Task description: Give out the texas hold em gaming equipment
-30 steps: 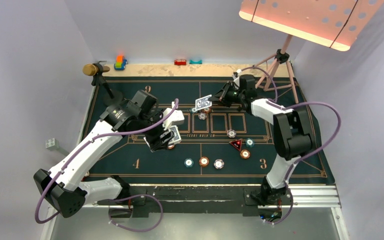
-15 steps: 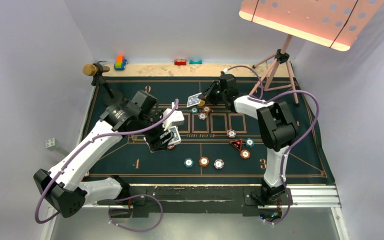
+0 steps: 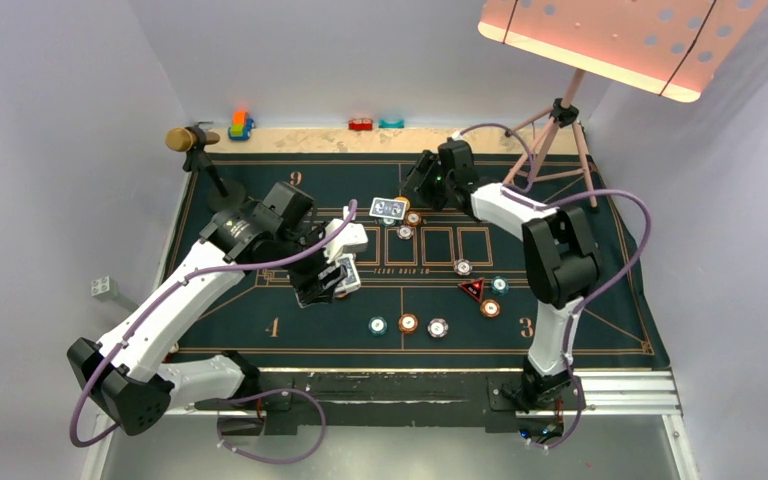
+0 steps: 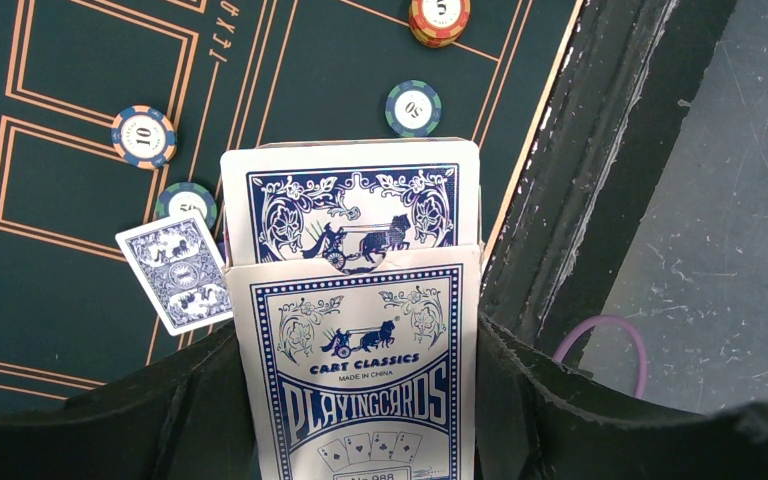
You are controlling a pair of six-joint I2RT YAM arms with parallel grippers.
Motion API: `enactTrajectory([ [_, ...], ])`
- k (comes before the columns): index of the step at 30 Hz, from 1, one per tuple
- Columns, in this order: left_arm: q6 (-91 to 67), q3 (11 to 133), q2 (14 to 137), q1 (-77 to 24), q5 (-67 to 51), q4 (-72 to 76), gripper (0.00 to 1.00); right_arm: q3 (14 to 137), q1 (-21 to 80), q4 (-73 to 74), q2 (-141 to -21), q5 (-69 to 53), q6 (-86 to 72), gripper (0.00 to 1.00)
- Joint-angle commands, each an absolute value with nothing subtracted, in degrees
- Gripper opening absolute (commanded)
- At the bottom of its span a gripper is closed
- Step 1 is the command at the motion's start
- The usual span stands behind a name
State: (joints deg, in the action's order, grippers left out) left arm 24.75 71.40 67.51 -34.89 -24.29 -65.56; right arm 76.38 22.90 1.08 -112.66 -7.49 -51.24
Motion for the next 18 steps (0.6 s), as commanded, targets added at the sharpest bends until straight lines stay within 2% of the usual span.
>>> enactTrajectory([
  [1, 25.5, 72.5, 66.5, -34.7, -25.7, -65.1, 0.00, 75.6, 22.9, 2.9, -102.8, -5.4, -47.6, 0.70],
  [4, 25.5, 72.7, 66.9, -34.7, -25.5, -64.8, 0.00, 72.0, 23.2, 2.5, -96.8, -10.2, -47.1, 0.74],
  [7, 25.5, 73.0, 67.3, -34.7, -25.7, -64.6, 0.00, 68.8, 24.5, 3.2, -91.1, -19.5, -46.2, 0.85],
  [10, 25.5, 73.4, 68.1, -34.8, -25.6, -64.3, 0.00, 65.6, 27.2, 3.1, -85.6, -29.9, -44.5, 0.92],
  [18, 25.3, 74.5, 69.3, -34.8, -25.6, -64.2, 0.00, 58.7, 35.4, -2.3, -80.3, -41.5, -46.2, 0.97],
])
